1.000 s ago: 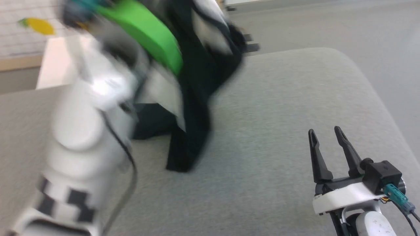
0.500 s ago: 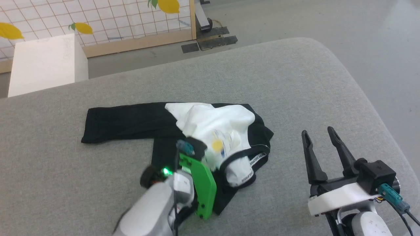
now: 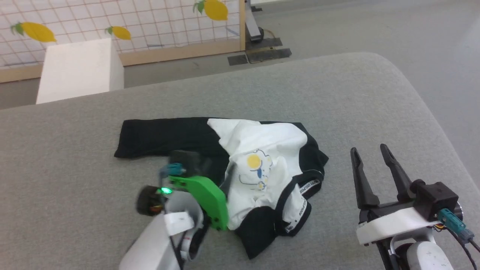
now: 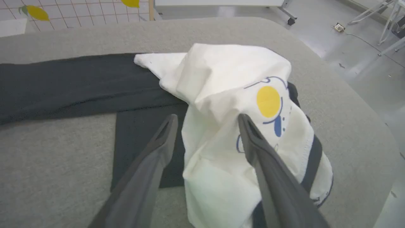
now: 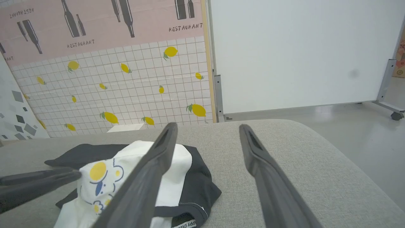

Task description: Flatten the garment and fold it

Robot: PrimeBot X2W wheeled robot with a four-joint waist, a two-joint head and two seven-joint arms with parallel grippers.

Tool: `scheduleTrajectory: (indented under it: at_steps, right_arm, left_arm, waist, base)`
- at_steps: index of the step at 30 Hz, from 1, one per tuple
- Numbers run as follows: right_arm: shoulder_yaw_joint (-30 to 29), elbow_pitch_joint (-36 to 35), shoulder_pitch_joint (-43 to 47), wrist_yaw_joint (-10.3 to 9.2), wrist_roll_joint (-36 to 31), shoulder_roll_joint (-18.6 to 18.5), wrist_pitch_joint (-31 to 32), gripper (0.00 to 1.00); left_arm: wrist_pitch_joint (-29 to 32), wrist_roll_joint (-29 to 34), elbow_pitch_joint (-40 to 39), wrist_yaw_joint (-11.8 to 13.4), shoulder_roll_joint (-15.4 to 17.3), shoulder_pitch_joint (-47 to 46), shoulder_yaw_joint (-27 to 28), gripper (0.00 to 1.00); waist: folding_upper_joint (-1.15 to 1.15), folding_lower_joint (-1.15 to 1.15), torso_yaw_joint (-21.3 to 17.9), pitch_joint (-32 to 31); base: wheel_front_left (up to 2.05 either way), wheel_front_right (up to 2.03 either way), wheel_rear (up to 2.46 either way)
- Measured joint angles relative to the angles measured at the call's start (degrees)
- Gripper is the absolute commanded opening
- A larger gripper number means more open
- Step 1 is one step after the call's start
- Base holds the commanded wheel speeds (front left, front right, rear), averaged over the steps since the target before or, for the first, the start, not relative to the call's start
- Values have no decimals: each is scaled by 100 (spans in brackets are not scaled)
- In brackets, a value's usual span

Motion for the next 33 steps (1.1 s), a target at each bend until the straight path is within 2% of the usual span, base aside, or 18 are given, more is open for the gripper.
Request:
scheduleTrajectory:
  at_steps: [3,7,15,20,21,22,23,26,28,31,33]
  right_arm:
    - [-48,-35,2,0,-7,-1,37,100]
    - [-36,-100,2,0,-8,0,55,100]
    - [143,-100,-45,0,100,2,12,100]
    - [134,-2,-100,0,156,1,-75,100]
    - [123,14,-100,0,156,-1,-86,100]
    - [111,41,-103,0,159,-3,-100,100]
    - [110,64,-104,0,164,-1,-104,100]
    - [69,115,-110,0,164,-1,-147,100]
    - [26,135,-110,0,163,-4,-149,100]
    - [23,145,-113,0,152,-4,-151,100]
    - [43,151,-115,0,138,-4,-154,100]
  left_arm:
    - [-356,182,-205,385,148,85,196,100]
    - [-394,310,-178,603,250,165,253,100]
    - [389,434,700,748,342,-162,97,100]
    - [1129,308,1032,594,345,-410,2,100]
    - [1296,290,1046,548,356,-433,-36,75]
    - [1515,269,1032,467,399,-485,-76,31]
    - [1669,216,991,394,438,-510,-88,0]
    - [1751,43,777,245,476,-506,-102,0]
    - [1523,43,611,250,453,-424,-89,0]
    - [918,48,296,359,442,-206,48,0]
    - [420,79,19,531,467,-87,276,0]
  waist:
    - [0,0,93,-58]
    - [0,0,160,-75]
    - [0,0,37,196]
    - [0,0,-190,388]
    - [0,0,-226,415]
    - [0,0,-267,446]
    - [0,0,-303,477]
    - [0,0,-359,530]
    - [0,0,-337,532]
    - [0,0,-252,512]
    - [0,0,-159,474]
  base:
    - [0,0,0]
    - [0,0,0]
    - [0,0,0]
    - [0,0,0]
    - [0,0,0]
    - [0,0,0]
    - [0,0,0]
    - [0,0,0]
    - [0,0,0]
    - [0,0,0]
    - [0,0,0]
